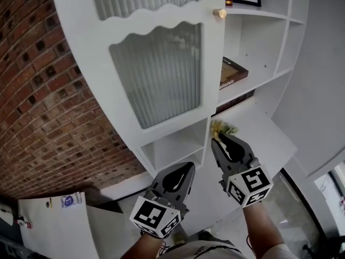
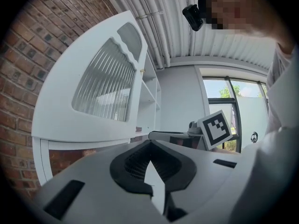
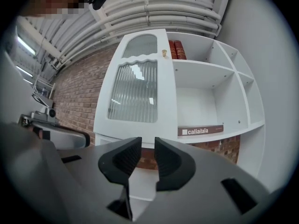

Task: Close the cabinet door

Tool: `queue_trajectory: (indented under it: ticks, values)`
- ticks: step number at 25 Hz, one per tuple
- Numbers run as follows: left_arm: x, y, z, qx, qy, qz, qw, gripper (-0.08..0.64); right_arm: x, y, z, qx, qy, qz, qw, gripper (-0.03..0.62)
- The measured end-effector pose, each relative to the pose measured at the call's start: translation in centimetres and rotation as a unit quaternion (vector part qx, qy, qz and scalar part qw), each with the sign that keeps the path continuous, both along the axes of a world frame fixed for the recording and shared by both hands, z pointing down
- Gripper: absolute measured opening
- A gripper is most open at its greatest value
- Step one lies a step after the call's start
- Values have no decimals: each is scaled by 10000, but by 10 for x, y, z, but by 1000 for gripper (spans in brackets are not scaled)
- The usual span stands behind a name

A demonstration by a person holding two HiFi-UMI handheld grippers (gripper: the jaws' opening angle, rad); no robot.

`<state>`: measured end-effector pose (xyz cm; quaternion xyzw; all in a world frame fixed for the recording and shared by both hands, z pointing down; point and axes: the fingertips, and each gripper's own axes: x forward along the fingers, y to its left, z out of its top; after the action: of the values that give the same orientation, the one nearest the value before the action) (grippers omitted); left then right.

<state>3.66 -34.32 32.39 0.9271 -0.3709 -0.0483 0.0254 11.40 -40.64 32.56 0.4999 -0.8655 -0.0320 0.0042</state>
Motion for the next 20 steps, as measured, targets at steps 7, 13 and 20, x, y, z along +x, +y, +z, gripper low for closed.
queue_trajectory:
  ticks: [7, 13, 20]
  values:
    - [-14, 13, 7, -51, -5, 156, 9999, 11, -17, 33, 6, -70, -111, 57, 9999, 75]
    - [-24, 28, 10, -53, -27, 349, 9994, 11, -43, 65, 17, -127, -121, 17, 9998, 47]
    - [-35, 45, 13, -50, -67, 497, 9987, 11, -59, 93, 23, -122, -227, 194, 9995, 18]
